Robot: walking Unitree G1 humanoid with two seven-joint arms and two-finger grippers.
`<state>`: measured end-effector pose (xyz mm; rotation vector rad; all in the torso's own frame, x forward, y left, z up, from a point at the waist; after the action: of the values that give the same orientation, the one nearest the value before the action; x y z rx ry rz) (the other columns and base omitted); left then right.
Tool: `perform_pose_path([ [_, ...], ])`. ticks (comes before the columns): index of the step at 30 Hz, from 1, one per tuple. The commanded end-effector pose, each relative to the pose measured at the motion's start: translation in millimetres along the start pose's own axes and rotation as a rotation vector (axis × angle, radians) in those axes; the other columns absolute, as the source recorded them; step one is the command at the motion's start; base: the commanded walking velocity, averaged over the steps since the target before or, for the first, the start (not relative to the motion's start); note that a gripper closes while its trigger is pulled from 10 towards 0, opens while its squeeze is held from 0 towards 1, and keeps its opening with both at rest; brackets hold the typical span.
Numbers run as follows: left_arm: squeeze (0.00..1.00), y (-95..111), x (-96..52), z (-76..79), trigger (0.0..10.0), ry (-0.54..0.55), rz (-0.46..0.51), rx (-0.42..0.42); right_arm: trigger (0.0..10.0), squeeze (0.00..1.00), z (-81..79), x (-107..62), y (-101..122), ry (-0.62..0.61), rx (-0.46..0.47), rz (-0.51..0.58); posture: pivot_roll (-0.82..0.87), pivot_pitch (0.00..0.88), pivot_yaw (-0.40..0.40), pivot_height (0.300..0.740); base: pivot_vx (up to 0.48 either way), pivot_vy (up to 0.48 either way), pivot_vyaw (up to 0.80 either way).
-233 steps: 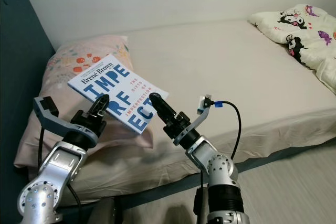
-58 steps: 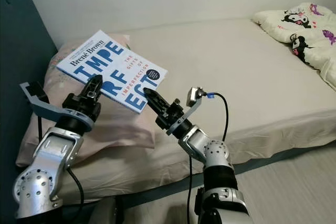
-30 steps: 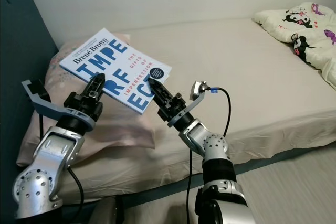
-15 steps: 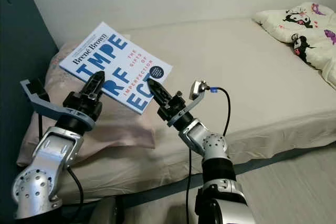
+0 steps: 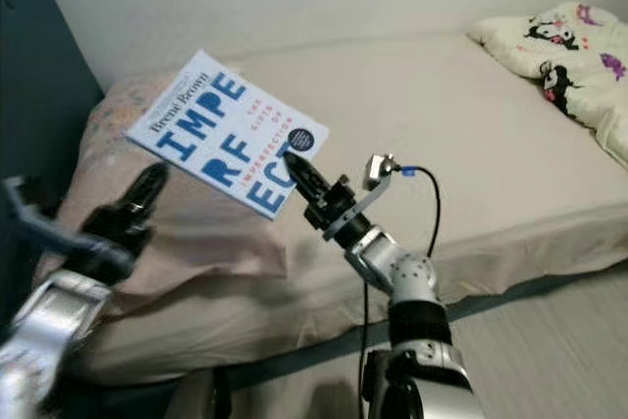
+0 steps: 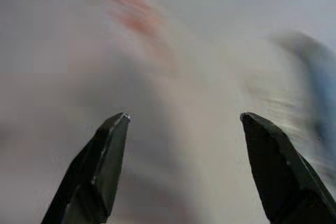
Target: Clean up the room
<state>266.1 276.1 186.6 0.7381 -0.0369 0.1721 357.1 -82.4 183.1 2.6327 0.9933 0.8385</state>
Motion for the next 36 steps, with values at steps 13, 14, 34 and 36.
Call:
perform_pose_path([
  [13, 0.00, 15, -20.7, -52.5, 10.0, 0.180, -0.039, 0.611, 0.0, 0.00, 1.4, -27.1, -31, -0.097, -0.140, -0.298, 0.07, 0.186, -0.033, 0.577, 0.000, 0.000, 0.00],
  [14, 0.00, 7, -17.7, -44.2, 10.0, 0.128, -0.054, 0.616, 0.0, 0.00, 8.1, -28.6, -44, -0.133, -0.186, -0.381, 0.07, 0.186, -0.033, 0.577, 0.000, 0.000, 0.00],
  [34, 0.00, -11, -6.9, -22.5, 10.0, 0.015, -0.070, 0.757, 0.0, 0.00, 43.5, -11.8, -98, -0.149, -0.002, -0.516, 0.08, 0.258, -0.077, 0.577, 0.000, 0.000, 0.00],
  [36, 0.00, -12, -6.8, -19.8, 10.0, 0.004, -0.070, 0.756, 0.0, 0.00, 40.9, -8.0, -99, -0.128, 0.031, -0.492, 0.09, 0.265, -0.077, 0.577, 0.000, 0.000, 0.00],
])
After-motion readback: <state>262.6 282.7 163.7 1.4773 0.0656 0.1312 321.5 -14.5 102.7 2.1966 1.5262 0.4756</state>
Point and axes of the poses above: a point about 5 cm out from each wrist's last joint towards the gripper, its own x axis pointing out of the wrist towards the gripper, its own y axis along the axis of the wrist's last joint, z = x × y, the point moved 3 cm from there along x, pointing out of the wrist towards the gripper, and after that the axes turned 6 degrees about -x, right-handed, at the moved point
